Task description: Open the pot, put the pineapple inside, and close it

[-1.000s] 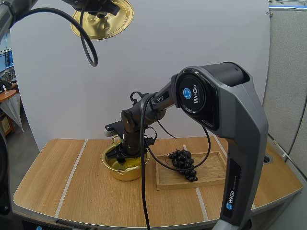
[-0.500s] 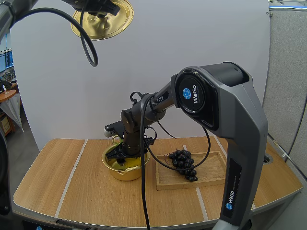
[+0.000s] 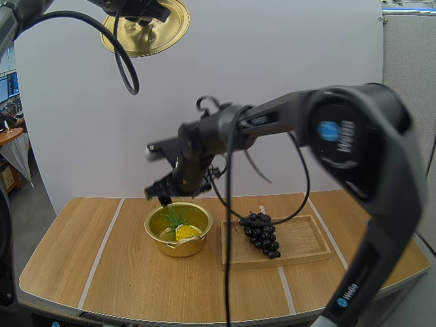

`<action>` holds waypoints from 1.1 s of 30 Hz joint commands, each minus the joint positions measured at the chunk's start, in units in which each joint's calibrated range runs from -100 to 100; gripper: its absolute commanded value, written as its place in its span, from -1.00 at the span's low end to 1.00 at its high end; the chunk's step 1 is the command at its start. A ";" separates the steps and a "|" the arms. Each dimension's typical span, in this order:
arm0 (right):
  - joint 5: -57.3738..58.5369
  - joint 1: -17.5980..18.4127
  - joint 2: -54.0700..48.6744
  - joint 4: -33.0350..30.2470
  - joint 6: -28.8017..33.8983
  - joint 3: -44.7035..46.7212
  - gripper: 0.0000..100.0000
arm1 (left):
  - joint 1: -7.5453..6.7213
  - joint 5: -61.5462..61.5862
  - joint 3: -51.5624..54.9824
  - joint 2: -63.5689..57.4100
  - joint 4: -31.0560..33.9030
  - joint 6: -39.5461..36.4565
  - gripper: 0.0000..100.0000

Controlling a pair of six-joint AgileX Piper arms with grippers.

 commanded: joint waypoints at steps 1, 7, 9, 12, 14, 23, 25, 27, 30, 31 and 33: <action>7.27 0.05 -13.33 0.15 -0.29 -0.44 1.00 | -0.19 -1.51 -0.40 -0.57 -0.33 -0.36 -1.00; 17.83 0.05 -25.24 -1.05 -0.29 0.32 1.00 | -0.19 -1.51 -0.40 -0.57 -0.33 -0.36 -1.00; 19.13 0.05 -28.75 -2.14 -0.29 1.83 1.00 | -0.19 -1.51 -0.40 -0.57 -0.33 -0.36 -1.00; 21.06 0.05 -36.00 -2.43 -0.29 5.56 1.00 | -0.19 -1.51 -0.40 -0.57 -0.33 -0.36 -1.00; 22.91 0.05 -40.83 -2.43 -0.29 7.96 1.00 | -0.19 -1.51 -0.40 -0.57 -0.33 -0.36 -1.00; 34.01 0.05 -62.93 -2.54 -0.29 13.95 1.00 | -0.19 -1.51 -0.40 -0.57 -0.33 -0.36 -1.00; 37.80 -0.04 -66.15 -3.13 -0.29 14.88 1.00 | -0.19 -1.51 -0.40 -0.57 -0.33 -0.36 -1.00; 40.57 -0.41 -69.43 -3.98 -0.29 16.32 1.00 | -0.19 -1.51 -0.40 -0.57 -0.33 -0.36 -1.00; 42.74 -1.14 -73.38 -4.35 -0.29 18.22 1.00 | -0.19 -1.51 -0.40 -0.57 -0.33 -0.36 -1.00; 43.12 -1.34 -75.08 -4.36 -0.59 19.08 1.00 | -0.19 -1.51 -0.40 -0.57 -0.33 -0.36 -1.00; 43.95 -1.78 -77.12 -4.57 -0.60 20.37 1.00 | -0.19 -1.51 -0.40 -0.57 -0.33 -0.36 -1.00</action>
